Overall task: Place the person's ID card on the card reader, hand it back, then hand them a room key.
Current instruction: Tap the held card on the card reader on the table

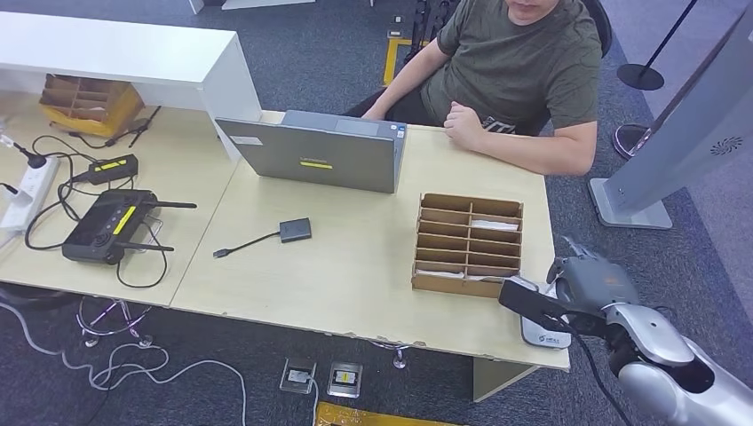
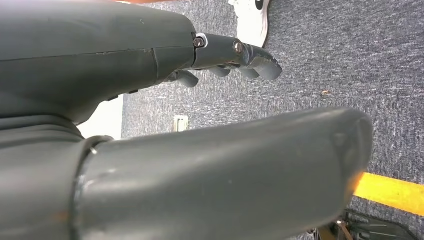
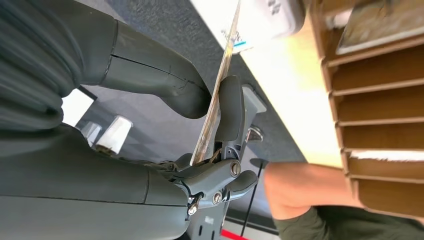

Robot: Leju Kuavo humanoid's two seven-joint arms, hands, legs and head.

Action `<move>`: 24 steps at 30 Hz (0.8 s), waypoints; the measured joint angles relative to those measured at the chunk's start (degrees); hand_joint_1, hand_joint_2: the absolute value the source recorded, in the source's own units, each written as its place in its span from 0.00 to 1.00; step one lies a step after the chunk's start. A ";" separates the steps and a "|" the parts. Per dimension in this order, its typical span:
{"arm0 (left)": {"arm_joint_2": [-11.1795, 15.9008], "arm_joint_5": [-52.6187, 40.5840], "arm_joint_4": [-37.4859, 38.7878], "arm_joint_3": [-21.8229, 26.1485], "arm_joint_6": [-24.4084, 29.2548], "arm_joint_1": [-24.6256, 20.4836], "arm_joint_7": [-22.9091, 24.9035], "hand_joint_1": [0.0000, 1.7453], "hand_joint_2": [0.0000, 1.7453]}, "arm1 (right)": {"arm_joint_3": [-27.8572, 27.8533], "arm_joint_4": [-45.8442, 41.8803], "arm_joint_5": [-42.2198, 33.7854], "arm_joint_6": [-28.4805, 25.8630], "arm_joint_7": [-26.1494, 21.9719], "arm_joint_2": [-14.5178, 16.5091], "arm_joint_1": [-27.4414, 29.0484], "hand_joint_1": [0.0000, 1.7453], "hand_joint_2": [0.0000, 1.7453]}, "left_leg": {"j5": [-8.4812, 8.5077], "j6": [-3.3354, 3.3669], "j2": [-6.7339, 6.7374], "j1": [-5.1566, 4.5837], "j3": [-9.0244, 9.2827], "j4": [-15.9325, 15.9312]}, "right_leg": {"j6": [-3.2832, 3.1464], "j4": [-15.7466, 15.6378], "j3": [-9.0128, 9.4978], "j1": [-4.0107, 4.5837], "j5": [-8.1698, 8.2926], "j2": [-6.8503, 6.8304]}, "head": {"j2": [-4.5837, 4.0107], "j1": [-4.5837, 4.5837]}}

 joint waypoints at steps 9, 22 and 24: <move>0.23 0.23 0.02 0.20 -0.08 0.07 -0.02 0.00 0.00 | 2.57 0.67 -4.29 -3.30 0.95 0.37 -0.30 1.00 1.00 | 0.00 0.00 0.00 0.00 0.00 0.00 | 0.00 0.00 0.00 0.00 0.00 0.00 | 0.00 -0.01; 0.61 0.09 0.01 0.20 -0.25 0.12 -0.04 0.00 0.00 | 3.43 4.01 -6.83 -6.49 0.28 0.59 0.42 1.00 1.00 | 0.00 0.00 0.00 0.00 0.01 0.00 | 0.00 0.00 -0.01 0.00 0.00 0.01 | 0.00 -0.01; 0.63 0.17 0.01 0.20 -0.20 0.12 -0.04 0.00 0.00 | 3.52 4.69 -6.83 -6.60 0.00 0.83 0.43 1.00 1.00 | 0.00 0.00 0.00 0.00 0.00 0.00 | 0.00 0.00 -0.01 0.00 0.00 0.01 | 0.00 0.00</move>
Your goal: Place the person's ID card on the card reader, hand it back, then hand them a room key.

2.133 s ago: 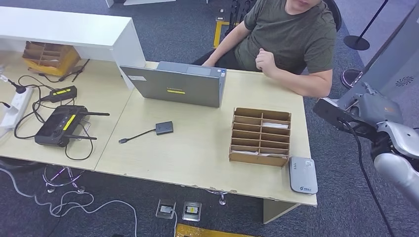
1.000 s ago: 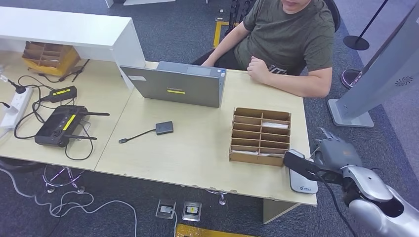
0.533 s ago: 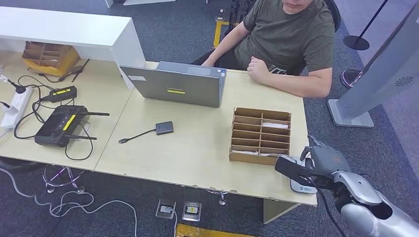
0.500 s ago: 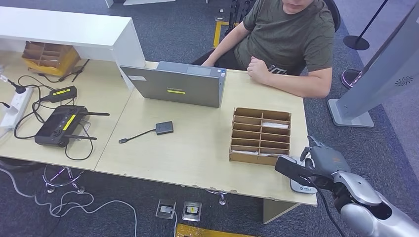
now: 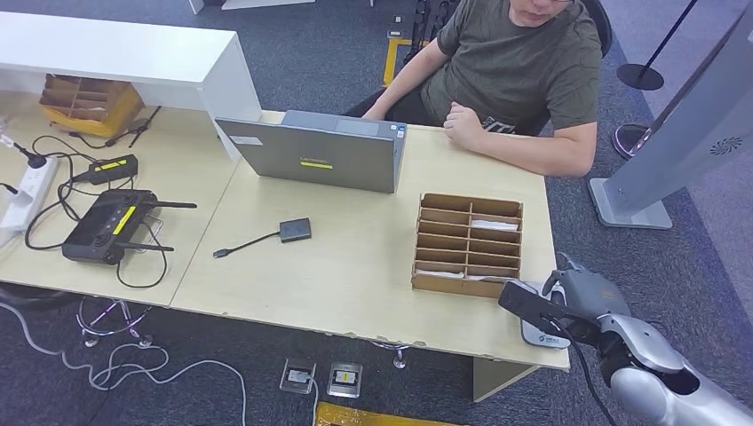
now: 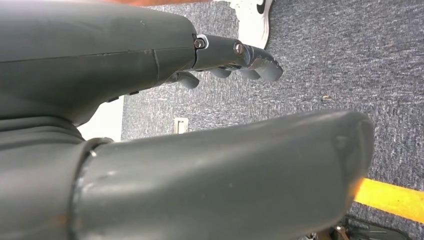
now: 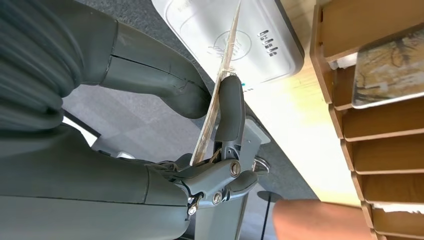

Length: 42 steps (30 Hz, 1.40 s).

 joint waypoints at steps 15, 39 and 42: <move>-0.01 -0.19 -0.01 0.00 0.05 0.00 0.00 0.00 0.00 | 0.67 4.42 -0.92 -2.02 -1.78 1.42 0.82 1.00 1.00 | 0.00 0.00 0.01 0.00 0.02 0.00 | 0.00 0.00 0.00 0.00 0.00 0.01 | 0.00 -0.01; 0.40 -0.19 -0.01 0.00 0.19 0.06 0.00 0.00 0.00 | -3.94 -3.00 1.60 -4.37 3.22 -1.40 -2.03 1.00 1.00 | 0.01 0.00 0.08 -0.01 0.05 0.02 | -0.02 0.00 0.01 -0.01 0.07 0.04 | 0.00 -0.02; 0.44 0.03 0.00 0.00 0.18 0.08 0.00 0.00 0.00 | -5.38 -6.73 2.34 -2.54 4.02 -2.14 -5.37 1.00 1.00 | 0.03 0.00 0.07 -0.01 0.04 0.01 | -0.02 0.01 0.01 -0.01 0.08 0.05 | 0.00 -0.01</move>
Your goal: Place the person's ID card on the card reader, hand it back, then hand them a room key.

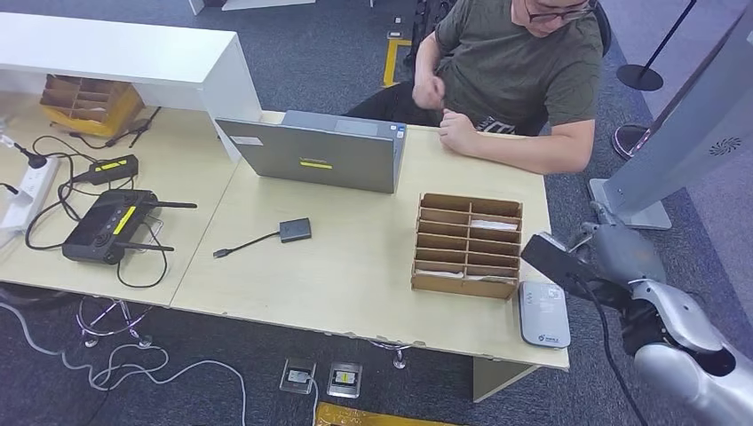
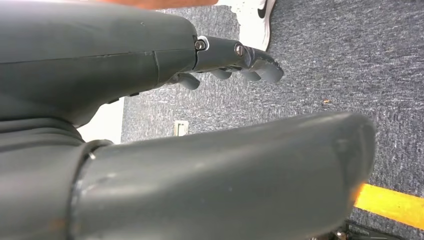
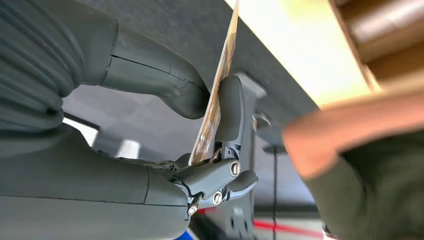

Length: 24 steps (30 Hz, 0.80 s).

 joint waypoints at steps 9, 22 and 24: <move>-0.05 0.53 -0.01 0.00 -0.02 0.02 0.00 0.00 0.00 | -0.77 -4.82 0.16 4.25 1.09 -0.35 -13.20 1.00 1.00 | 0.02 0.00 -0.01 0.00 -0.01 0.00 | 0.00 0.00 0.00 0.00 0.02 0.00 | 0.00 0.01; -0.70 0.41 -0.02 0.00 0.17 -0.13 0.00 0.00 0.00 | 2.75 0.40 0.99 2.87 -3.26 6.05 -18.60 1.00 1.00 | 0.05 -0.03 -0.06 0.02 -0.08 -0.02 | 0.00 0.02 0.00 0.02 0.02 -0.05 | 0.00 0.01; -0.83 0.31 -0.02 -0.01 0.14 -0.11 0.00 0.00 0.00 | 3.62 2.20 1.03 2.86 -3.71 7.70 -19.26 1.00 1.00 | 0.06 -0.04 -0.07 0.03 -0.10 -0.02 | 0.00 0.03 0.00 0.02 0.03 -0.05 | 0.00 0.01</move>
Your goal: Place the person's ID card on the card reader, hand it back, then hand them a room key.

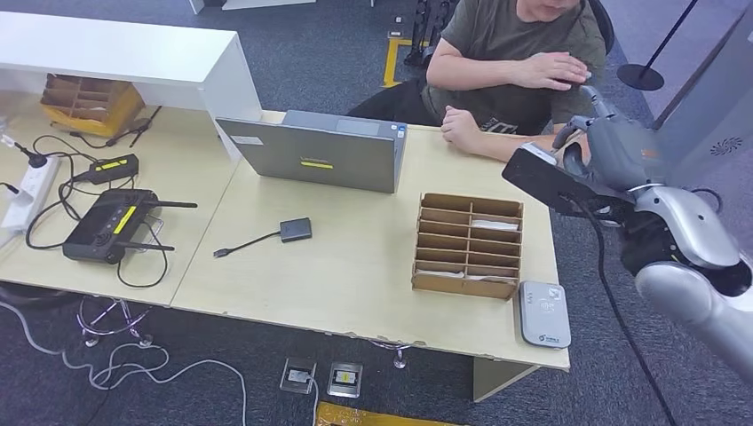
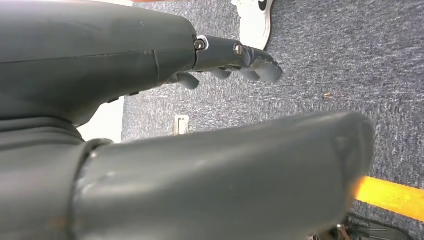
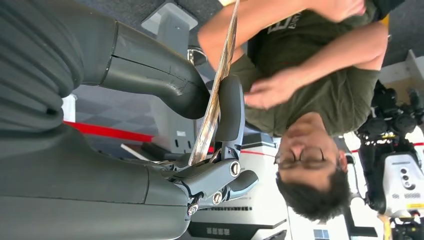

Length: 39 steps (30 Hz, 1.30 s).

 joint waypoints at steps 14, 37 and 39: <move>-0.85 -0.91 0.00 -0.02 -0.41 -0.23 0.02 0.00 0.00 | 6.04 19.31 2.02 -0.17 -2.11 11.80 -5.25 1.00 1.00 | 0.00 0.00 -0.01 0.00 0.00 0.01 | -0.01 -0.01 -0.02 0.00 0.01 0.00 | 0.00 0.01; -1.36 -1.79 0.00 -0.02 -1.62 -0.25 0.19 0.00 0.00 | 6.26 28.08 4.34 -1.75 1.11 13.41 -3.55 0.00 0.25 | 0.00 -0.01 0.05 -0.01 0.04 0.04 | -0.03 -0.02 -0.12 0.00 0.02 0.09 | 0.00 0.01; -1.38 -1.82 0.00 -0.02 -1.58 -0.26 0.24 0.00 0.00 | 5.71 28.06 4.92 -1.75 1.22 12.84 -2.95 0.00 0.00 | -0.01 -0.01 0.06 -0.01 0.04 0.03 | -0.03 -0.02 -0.11 -0.01 0.03 0.14 | 0.00 -0.01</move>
